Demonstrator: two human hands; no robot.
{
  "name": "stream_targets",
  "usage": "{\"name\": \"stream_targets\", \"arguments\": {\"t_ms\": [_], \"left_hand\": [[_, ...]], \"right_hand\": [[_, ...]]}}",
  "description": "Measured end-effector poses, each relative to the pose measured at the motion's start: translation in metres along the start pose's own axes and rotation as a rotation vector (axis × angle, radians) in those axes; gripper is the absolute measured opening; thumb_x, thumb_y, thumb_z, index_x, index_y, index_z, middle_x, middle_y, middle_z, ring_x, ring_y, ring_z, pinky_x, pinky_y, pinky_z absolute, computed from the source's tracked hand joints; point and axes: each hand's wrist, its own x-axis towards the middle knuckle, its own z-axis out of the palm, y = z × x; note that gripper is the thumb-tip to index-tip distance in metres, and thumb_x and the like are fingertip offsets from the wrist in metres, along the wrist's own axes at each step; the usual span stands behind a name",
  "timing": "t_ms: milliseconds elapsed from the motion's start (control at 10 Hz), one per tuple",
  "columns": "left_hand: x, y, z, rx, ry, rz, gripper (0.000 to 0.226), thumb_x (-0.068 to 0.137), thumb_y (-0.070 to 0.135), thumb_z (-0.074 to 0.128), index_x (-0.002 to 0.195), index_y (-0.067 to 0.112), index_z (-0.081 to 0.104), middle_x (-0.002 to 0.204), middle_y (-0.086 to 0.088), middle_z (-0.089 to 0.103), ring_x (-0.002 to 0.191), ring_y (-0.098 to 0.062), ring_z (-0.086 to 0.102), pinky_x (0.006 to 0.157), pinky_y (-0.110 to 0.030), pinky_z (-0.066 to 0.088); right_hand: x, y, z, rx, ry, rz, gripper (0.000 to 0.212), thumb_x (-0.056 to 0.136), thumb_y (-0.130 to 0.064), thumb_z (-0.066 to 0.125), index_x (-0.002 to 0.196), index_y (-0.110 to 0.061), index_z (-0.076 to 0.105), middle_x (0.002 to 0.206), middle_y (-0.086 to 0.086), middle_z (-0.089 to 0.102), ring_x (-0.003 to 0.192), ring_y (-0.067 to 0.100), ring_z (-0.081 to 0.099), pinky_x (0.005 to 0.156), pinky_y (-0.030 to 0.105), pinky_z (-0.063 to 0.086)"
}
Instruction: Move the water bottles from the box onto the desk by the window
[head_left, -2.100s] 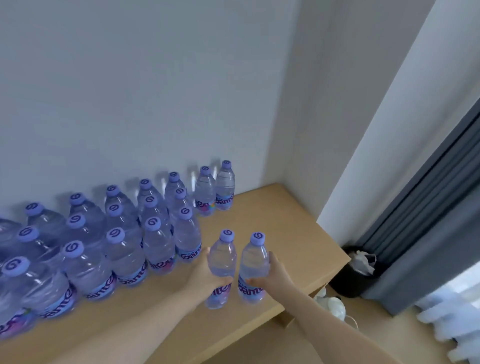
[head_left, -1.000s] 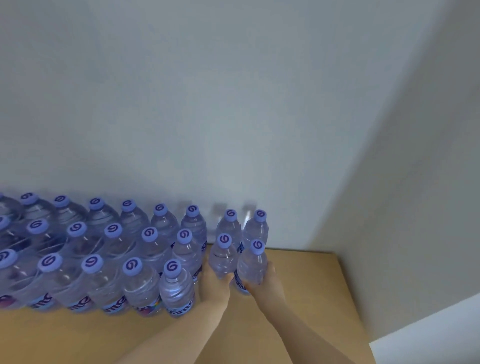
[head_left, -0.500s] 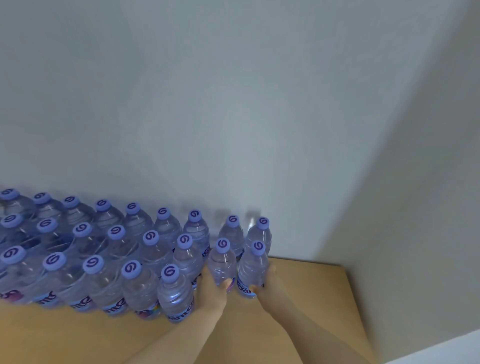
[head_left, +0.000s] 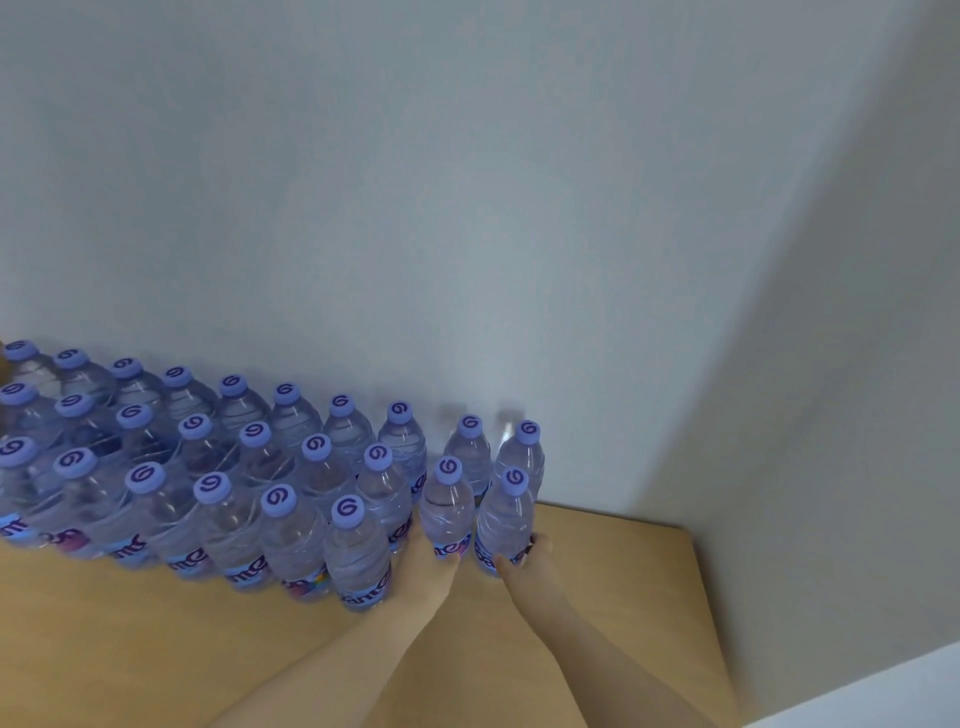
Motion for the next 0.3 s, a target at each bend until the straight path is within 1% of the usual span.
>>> {"name": "stream_targets", "arguments": {"t_ms": [100, 200, 300], "left_hand": [[-0.014, 0.002, -0.004, 0.045, -0.067, -0.044, 0.024, 0.088, -0.001, 0.055, 0.085, 0.021, 0.045, 0.08, -0.002, 0.051, 0.076, -0.013, 0.049, 0.062, -0.011, 0.037], [-0.033, 0.005, -0.01, 0.109, -0.129, -0.05, 0.041, 0.091, -0.002, 0.05, 0.072, 0.032, 0.037, 0.078, 0.003, 0.046, 0.072, -0.007, 0.045, 0.064, -0.01, 0.037], [-0.054, 0.015, -0.021, 0.104, -0.167, 0.003, 0.047, 0.094, -0.004, 0.046, 0.071, 0.034, 0.03, 0.076, 0.011, 0.038, 0.068, 0.003, 0.038, 0.061, -0.001, 0.037]], "right_hand": [[-0.01, -0.007, -0.003, -0.011, -0.049, 0.036, 0.021, 0.092, -0.015, 0.057, 0.104, -0.008, 0.041, 0.08, -0.002, 0.046, 0.063, 0.009, 0.041, 0.052, 0.018, 0.032], [-0.027, -0.016, -0.01, -0.062, -0.137, -0.039, 0.003, 0.092, -0.006, 0.048, 0.089, -0.006, 0.046, 0.072, 0.003, 0.034, 0.059, 0.012, 0.026, 0.054, 0.023, 0.026], [-0.042, -0.02, -0.01, -0.193, -0.166, -0.103, 0.019, 0.091, -0.008, 0.047, 0.099, 0.008, 0.055, 0.085, 0.007, 0.043, 0.064, 0.013, 0.033, 0.058, 0.025, 0.032]]}}
